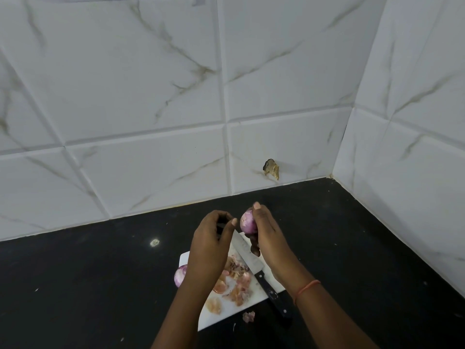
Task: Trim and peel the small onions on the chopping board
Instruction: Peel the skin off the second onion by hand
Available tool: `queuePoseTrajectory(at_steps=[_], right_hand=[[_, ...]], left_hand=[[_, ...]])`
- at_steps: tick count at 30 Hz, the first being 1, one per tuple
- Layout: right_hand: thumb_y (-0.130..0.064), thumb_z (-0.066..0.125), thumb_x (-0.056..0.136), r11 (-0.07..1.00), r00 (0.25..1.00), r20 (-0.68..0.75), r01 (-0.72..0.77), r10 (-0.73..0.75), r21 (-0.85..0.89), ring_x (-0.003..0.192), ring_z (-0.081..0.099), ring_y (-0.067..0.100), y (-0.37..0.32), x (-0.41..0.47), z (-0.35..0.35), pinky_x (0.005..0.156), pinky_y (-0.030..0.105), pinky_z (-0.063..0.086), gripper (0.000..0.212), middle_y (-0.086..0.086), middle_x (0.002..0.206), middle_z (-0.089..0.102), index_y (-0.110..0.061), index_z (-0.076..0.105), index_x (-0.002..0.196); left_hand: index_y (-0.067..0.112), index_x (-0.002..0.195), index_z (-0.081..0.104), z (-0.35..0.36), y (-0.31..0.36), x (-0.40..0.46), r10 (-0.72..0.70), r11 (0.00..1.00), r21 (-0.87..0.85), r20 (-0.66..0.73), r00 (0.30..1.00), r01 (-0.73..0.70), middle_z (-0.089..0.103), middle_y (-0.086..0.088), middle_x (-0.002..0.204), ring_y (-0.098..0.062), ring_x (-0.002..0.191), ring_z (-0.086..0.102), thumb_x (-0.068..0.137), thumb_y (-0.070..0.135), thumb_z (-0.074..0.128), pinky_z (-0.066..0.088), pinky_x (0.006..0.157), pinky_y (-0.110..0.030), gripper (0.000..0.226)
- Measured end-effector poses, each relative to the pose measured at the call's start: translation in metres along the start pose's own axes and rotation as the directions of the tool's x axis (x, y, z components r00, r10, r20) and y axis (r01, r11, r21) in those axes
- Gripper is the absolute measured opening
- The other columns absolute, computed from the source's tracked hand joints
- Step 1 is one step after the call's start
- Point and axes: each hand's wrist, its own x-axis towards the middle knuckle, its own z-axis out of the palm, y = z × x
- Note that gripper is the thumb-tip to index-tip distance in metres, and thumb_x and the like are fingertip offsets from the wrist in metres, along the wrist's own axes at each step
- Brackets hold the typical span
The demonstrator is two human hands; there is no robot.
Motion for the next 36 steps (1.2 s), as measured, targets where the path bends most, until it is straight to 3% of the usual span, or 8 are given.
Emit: queuePoseTrajectory(at_steps=[3, 8, 14, 20, 23, 29, 31, 36], right_hand=[[-0.038, 0.03, 0.105, 1.0, 1.0, -0.004, 0.022, -0.022, 0.022, 0.056, 0.049, -0.005, 0.002, 0.002, 0.001, 0.061, 0.015, 0.038, 0.04, -0.007, 0.07, 0.051, -0.01, 0.051, 0.087], [-0.044, 0.031, 0.103, 0.999, 1.0, 0.007, -0.024, 0.024, 0.037, 0.058, 0.056, -0.01, 0.004, 0.001, 0.008, 0.053, 0.011, 0.041, 0.038, -0.011, 0.074, 0.057, -0.016, 0.057, 0.099], [-0.048, 0.028, 0.101, 1.0, 1.0, -0.002, -0.014, 0.014, -0.013, 0.083, 0.06, 0.001, 0.001, -0.001, 0.009, 0.07, 0.019, 0.043, 0.038, -0.005, 0.092, 0.06, -0.021, 0.054, 0.109], [-0.053, 0.029, 0.099, 0.999, 0.999, -0.025, -0.025, 0.024, -0.02, 0.082, 0.059, 0.01, 0.005, 0.001, 0.01, 0.072, 0.028, 0.045, 0.039, 0.001, 0.092, 0.061, -0.023, 0.054, 0.104], [-0.053, 0.029, 0.099, 0.999, 0.999, -0.012, -0.041, 0.041, -0.028, 0.09, 0.062, 0.015, 0.008, 0.001, 0.008, 0.079, 0.035, 0.05, 0.035, 0.005, 0.098, 0.063, -0.028, 0.054, 0.101], [-0.036, 0.032, 0.105, 0.998, 0.999, 0.012, -0.036, 0.036, 0.042, 0.077, 0.058, 0.006, 0.007, -0.001, 0.002, 0.063, 0.014, 0.045, 0.035, 0.001, 0.09, 0.06, -0.011, 0.056, 0.106], [-0.029, 0.033, 0.105, 0.998, 1.0, 0.004, -0.002, 0.002, 0.07, 0.07, 0.056, 0.003, 0.006, -0.001, 0.001, 0.059, 0.013, 0.045, 0.035, 0.002, 0.083, 0.057, -0.002, 0.054, 0.101], [-0.038, 0.034, 0.097, 0.998, 0.999, -0.002, 0.034, -0.034, 0.055, 0.064, 0.048, 0.004, 0.004, -0.001, 0.001, 0.055, 0.021, 0.041, 0.035, -0.003, 0.079, 0.054, -0.008, 0.053, 0.096]], left_hand=[[0.022, 0.103, 0.07, -0.003, 0.0, -0.001, 0.025, 0.994, -0.102, -0.035, 0.999, -0.028, 0.072, 0.011, 0.097, -0.006, 0.084, 0.067, 0.098, 0.013, 0.061, 0.056, 0.075, -0.021, 0.014], [0.024, 0.101, 0.075, -0.002, 0.012, -0.009, 0.089, 0.964, -0.239, -0.113, 0.99, -0.114, 0.074, 0.016, 0.093, -0.004, 0.089, 0.07, 0.085, 0.016, 0.076, 0.056, 0.075, -0.017, 0.018], [0.02, 0.088, 0.073, 0.004, 0.009, -0.011, 0.04, 0.95, -0.298, -0.182, 0.982, -0.094, 0.073, 0.004, 0.082, -0.019, 0.082, 0.072, 0.087, 0.01, 0.076, 0.062, 0.074, -0.044, 0.01], [0.024, 0.099, 0.066, 0.008, 0.013, -0.012, 0.182, 0.983, 0.042, -0.192, 0.964, -0.177, 0.059, 0.018, 0.094, 0.001, 0.091, 0.06, 0.094, 0.013, 0.066, 0.045, 0.074, -0.006, 0.012], [0.019, 0.107, 0.064, 0.011, 0.011, -0.011, 0.161, 0.974, 0.178, -0.119, 0.98, -0.139, 0.056, 0.014, 0.098, 0.002, 0.086, 0.056, 0.1, 0.021, 0.056, 0.039, 0.069, -0.006, 0.012], [0.019, 0.105, 0.061, 0.007, 0.002, -0.001, 0.107, 0.978, 0.194, -0.115, 0.988, -0.083, 0.057, 0.011, 0.1, -0.004, 0.086, 0.057, 0.101, 0.021, 0.054, 0.039, 0.068, -0.011, 0.009], [0.019, 0.104, 0.06, 0.005, -0.003, 0.002, 0.088, 0.98, 0.188, -0.137, 0.987, -0.061, 0.058, 0.01, 0.099, -0.005, 0.084, 0.057, 0.101, 0.023, 0.054, 0.04, 0.066, -0.014, 0.009], [0.023, 0.095, 0.067, -0.003, -0.012, 0.007, 0.098, 0.995, 0.018, -0.149, 0.984, -0.097, 0.064, 0.01, 0.095, -0.005, 0.089, 0.062, 0.104, 0.019, 0.05, 0.047, 0.072, -0.021, 0.02]])
